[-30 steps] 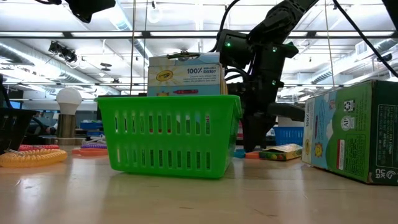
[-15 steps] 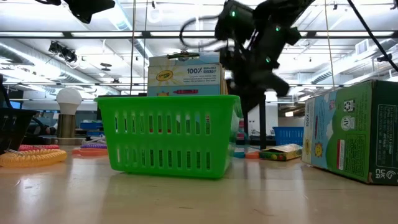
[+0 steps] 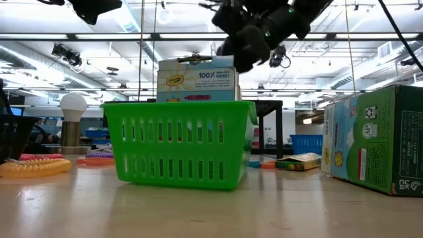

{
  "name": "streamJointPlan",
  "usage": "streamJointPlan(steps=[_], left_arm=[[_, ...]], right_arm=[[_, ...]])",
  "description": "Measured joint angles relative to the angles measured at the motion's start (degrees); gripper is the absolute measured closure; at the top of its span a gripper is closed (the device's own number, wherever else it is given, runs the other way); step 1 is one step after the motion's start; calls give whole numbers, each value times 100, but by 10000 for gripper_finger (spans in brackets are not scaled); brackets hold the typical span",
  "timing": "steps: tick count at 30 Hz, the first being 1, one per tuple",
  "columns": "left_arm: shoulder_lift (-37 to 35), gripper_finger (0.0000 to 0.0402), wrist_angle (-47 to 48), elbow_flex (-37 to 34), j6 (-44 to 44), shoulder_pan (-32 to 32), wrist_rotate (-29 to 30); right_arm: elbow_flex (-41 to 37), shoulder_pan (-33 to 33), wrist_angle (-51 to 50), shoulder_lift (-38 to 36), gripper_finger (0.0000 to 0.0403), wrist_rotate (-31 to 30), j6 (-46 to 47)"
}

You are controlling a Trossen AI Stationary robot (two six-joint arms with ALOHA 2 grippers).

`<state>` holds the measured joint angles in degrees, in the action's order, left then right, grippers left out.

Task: Pick & Place Office Desk Supplies
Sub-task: Put the blue rubberband into the blue bin

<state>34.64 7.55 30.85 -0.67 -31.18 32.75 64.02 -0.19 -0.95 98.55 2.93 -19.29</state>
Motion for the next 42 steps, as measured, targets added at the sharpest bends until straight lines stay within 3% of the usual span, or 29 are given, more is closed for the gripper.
streamJointPlan(steps=[6,12,20,31,42], left_arm=[[-1,118,0,0,0,0,0],[0,118,0,0,0,1,1],[-1,118,-2,0,0,0,2],[1,118,-9,2,0,2,24],[1,118,-6,2,9,0,24]], right_arm=[[-705,-109,1995,-5,403,584,381],[-1702,-147,4121,-6,403,743,728],[-2531,-180,5241,-78,403,244,1001],[-3127,-388,5147,-1089,403,-1540,936],[-3386,-613,4556,-1901,403,-4215,750]])
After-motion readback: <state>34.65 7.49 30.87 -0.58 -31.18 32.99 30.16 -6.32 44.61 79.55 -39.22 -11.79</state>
